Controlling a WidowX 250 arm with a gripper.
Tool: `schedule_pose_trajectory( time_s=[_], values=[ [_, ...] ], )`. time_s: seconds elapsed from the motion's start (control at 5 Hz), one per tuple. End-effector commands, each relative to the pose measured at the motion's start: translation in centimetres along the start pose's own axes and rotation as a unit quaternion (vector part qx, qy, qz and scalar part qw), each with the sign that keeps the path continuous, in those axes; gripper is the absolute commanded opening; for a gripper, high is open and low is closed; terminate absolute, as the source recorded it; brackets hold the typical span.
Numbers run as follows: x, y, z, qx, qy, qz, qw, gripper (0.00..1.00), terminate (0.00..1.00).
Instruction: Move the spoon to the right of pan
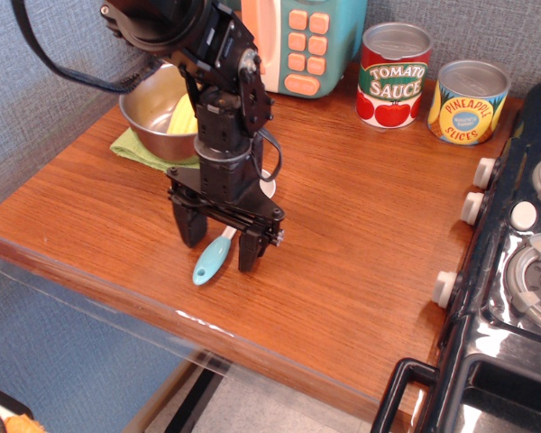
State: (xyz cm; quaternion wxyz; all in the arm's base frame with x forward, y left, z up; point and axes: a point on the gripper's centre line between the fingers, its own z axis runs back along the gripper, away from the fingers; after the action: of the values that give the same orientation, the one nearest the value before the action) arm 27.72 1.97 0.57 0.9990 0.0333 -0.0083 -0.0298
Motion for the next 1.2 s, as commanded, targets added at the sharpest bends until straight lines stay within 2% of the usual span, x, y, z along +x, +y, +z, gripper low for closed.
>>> schedule_pose_trajectory(
  time_s=[0.0,0.2,0.4,0.6,0.8,1.0],
  values=[
    [0.5,0.9,0.7,-0.001,-0.017,0.013,0.9998,0.00,0.00],
    [0.7,1.3,1.6,-0.005,-0.024,0.008,0.9997,0.00,0.00],
    [3.0,2.0,4.6,-0.012,-0.052,-0.004,0.9986,0.00,0.00],
    [7.9,0.6,7.9,-0.010,-0.086,-0.018,0.9961,0.00,0.00],
    [12.7,-0.8,8.1,-0.012,-0.087,-0.027,0.9957,0.00,0.00],
    [14.6,-1.4,6.1,0.003,-0.064,-0.039,0.9971,0.00,0.00]
  ],
)
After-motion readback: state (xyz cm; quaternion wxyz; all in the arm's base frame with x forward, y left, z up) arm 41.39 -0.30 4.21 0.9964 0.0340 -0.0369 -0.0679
